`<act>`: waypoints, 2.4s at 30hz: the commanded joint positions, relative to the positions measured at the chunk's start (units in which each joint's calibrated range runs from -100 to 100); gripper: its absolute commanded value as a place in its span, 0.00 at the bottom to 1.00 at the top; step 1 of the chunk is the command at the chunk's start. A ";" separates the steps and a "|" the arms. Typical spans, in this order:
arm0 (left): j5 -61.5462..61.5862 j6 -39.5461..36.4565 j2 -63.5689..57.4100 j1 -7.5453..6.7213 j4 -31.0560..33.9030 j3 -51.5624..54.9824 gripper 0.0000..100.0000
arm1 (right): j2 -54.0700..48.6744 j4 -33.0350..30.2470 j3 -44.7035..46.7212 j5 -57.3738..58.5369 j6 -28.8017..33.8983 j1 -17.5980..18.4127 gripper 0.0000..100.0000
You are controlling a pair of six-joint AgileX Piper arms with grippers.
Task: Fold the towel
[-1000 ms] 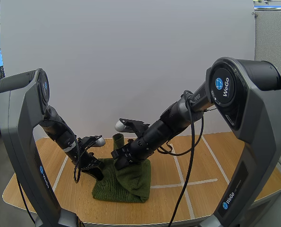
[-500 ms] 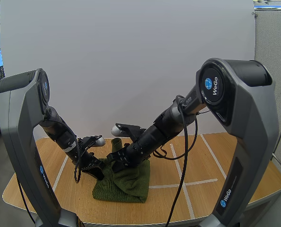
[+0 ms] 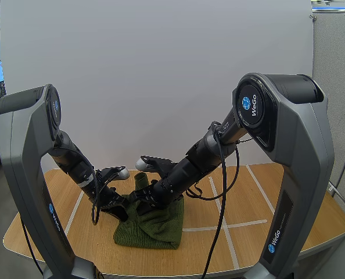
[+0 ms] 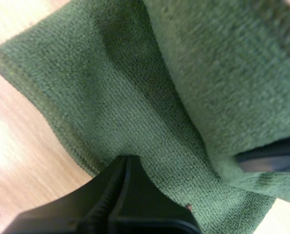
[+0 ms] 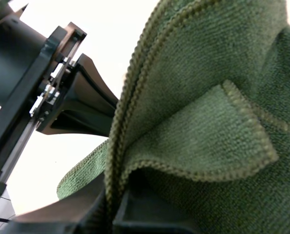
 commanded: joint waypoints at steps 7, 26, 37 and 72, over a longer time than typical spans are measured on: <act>-0.31 0.57 -0.22 -0.09 -0.76 0.53 0.00 | -0.07 -0.34 -0.23 -3.08 -0.57 1.16 0.00; -3.41 0.57 -22.85 0.04 -0.76 0.40 0.00 | -0.67 -0.54 -0.23 -4.00 -0.31 1.08 0.71; -1.25 0.20 -28.40 0.90 -0.31 -1.61 0.00 | -12.57 -10.07 -0.23 -4.00 5.07 -0.79 1.00; 16.38 8.45 -10.85 3.82 -12.29 -0.34 0.00 | -18.89 -18.44 9.32 -2.70 8.22 -3.34 0.00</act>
